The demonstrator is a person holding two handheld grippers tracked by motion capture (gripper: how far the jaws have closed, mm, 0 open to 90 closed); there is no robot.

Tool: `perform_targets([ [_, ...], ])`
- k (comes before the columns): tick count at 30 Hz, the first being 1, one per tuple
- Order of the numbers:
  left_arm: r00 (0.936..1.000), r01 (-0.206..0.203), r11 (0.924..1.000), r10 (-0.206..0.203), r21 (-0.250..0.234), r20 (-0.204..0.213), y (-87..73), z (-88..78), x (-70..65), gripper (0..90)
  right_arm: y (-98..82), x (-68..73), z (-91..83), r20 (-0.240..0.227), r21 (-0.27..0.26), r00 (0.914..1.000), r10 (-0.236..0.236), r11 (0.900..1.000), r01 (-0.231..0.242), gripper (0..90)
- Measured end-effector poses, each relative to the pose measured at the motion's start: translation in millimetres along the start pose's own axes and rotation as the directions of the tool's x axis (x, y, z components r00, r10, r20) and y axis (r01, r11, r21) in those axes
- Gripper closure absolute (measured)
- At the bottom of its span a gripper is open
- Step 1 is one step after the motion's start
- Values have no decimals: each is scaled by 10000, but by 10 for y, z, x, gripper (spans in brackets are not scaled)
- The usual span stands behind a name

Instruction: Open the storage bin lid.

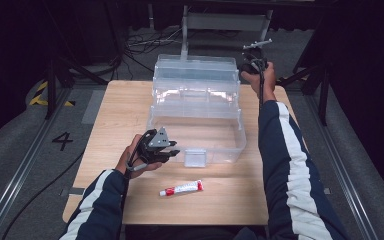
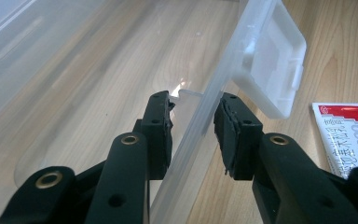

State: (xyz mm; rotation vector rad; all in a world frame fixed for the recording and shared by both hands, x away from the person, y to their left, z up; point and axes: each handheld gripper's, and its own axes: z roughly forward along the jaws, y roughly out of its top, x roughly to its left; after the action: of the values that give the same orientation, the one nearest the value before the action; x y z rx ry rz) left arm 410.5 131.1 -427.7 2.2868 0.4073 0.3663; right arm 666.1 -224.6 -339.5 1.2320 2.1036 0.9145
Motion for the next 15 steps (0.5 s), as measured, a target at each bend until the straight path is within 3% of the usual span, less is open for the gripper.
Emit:
perform_targets([
  [5,10000,27,10000,-27,-2,-10,0,1,-2,668,-55,-38,-131,-40,-201,10000,89,9998,-90,826],
  [15,10000,-1,10000,1,-26,-55,-2,1,-4,666,-193,-11,-351,-143,-481,9994,-313,9984,305,824],
])
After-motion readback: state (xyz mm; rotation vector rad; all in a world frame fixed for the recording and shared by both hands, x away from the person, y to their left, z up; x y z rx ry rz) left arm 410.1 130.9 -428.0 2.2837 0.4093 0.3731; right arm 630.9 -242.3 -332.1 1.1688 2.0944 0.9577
